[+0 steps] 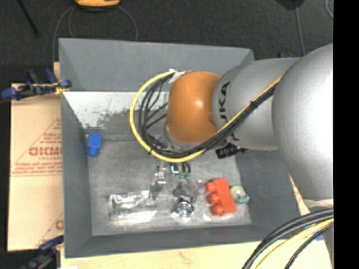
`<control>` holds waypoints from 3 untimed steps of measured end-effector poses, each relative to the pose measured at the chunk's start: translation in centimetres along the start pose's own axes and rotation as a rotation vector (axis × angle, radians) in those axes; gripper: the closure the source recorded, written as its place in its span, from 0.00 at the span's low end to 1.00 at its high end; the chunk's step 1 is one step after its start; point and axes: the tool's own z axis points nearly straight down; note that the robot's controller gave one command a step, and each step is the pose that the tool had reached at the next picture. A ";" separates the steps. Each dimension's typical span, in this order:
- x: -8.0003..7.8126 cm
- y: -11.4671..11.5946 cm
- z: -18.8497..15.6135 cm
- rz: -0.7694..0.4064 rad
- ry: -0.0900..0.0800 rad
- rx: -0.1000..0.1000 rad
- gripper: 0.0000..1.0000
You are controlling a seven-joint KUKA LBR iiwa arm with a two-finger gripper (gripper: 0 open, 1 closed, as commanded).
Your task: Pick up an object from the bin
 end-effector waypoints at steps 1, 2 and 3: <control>2.8 -2.7 2.8 0.036 -0.012 -0.001 0.00; 5.0 -0.7 5.6 0.182 -0.017 0.000 0.00; 6.6 2.8 5.6 0.030 -0.014 0.011 0.00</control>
Offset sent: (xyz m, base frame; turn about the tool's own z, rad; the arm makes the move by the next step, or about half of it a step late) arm -0.0662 -0.0485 -0.0609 0.0635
